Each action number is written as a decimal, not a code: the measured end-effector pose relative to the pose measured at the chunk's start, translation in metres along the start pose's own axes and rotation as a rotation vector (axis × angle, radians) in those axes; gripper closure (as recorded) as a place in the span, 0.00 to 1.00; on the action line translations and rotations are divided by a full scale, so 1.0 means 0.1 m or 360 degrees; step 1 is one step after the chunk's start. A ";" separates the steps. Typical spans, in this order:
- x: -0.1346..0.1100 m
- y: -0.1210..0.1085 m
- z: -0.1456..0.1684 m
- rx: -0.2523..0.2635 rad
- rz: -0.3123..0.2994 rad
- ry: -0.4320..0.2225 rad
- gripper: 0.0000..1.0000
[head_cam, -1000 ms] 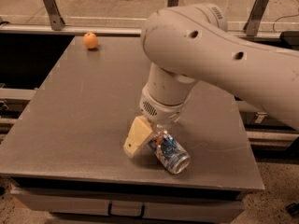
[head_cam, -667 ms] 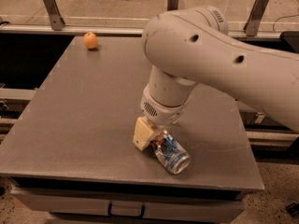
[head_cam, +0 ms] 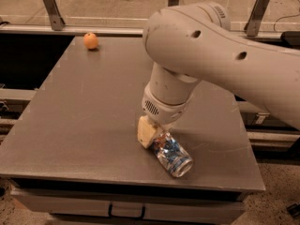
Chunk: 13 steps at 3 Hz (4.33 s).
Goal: Place redbull can upright
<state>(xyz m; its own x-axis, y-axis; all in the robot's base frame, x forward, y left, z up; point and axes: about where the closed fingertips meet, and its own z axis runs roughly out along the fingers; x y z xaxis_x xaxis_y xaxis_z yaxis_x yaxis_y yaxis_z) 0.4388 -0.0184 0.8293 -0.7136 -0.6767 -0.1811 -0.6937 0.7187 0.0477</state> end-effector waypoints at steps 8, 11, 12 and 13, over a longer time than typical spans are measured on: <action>-1.92 -0.81 -1.83 -0.0398 -0.0494 -0.2029 1.00; -1.82 -0.75 -1.60 -0.0347 -0.0647 -0.2257 1.00; -1.71 -0.75 -1.49 -0.0255 -0.0844 -0.2316 1.00; -1.63 -0.76 -1.33 -0.0237 -0.0980 -0.2294 1.00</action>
Offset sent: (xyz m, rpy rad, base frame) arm 0.1353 0.1037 0.2423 0.6107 -0.5473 0.5732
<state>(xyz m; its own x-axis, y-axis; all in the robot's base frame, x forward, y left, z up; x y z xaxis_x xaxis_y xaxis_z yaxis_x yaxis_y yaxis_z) 0.5944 0.0162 0.9860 0.3002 -0.0702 -0.9513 -0.8962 0.3207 -0.3065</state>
